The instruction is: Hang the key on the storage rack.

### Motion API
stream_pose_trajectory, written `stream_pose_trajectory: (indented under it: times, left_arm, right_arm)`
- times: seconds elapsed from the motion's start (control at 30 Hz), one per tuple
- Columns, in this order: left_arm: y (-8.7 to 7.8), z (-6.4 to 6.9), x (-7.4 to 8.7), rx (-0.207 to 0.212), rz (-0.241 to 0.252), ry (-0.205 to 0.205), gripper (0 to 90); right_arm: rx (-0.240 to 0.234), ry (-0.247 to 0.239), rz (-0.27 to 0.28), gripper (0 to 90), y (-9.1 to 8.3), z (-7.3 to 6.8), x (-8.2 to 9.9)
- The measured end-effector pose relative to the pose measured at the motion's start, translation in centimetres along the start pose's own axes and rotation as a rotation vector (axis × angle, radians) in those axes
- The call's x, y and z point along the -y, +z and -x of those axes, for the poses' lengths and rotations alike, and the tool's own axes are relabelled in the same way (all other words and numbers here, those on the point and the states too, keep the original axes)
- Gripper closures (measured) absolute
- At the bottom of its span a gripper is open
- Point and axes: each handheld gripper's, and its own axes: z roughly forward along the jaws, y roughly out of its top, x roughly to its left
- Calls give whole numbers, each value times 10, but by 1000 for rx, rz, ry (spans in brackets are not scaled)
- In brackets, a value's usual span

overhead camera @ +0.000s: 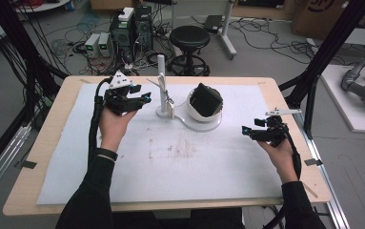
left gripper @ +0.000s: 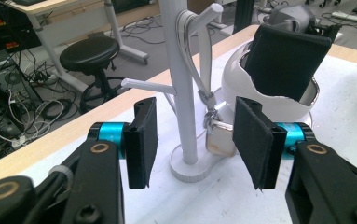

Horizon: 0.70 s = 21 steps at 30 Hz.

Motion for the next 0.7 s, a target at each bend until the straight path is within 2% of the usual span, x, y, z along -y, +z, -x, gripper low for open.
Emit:
stream_pose_trajectory:
  times: [0.7]
  left_arm:
    - [1,-2,1,3,-13,-11,486]
  right_arm:
    - [-1,-2,-4,273,1,0,0]
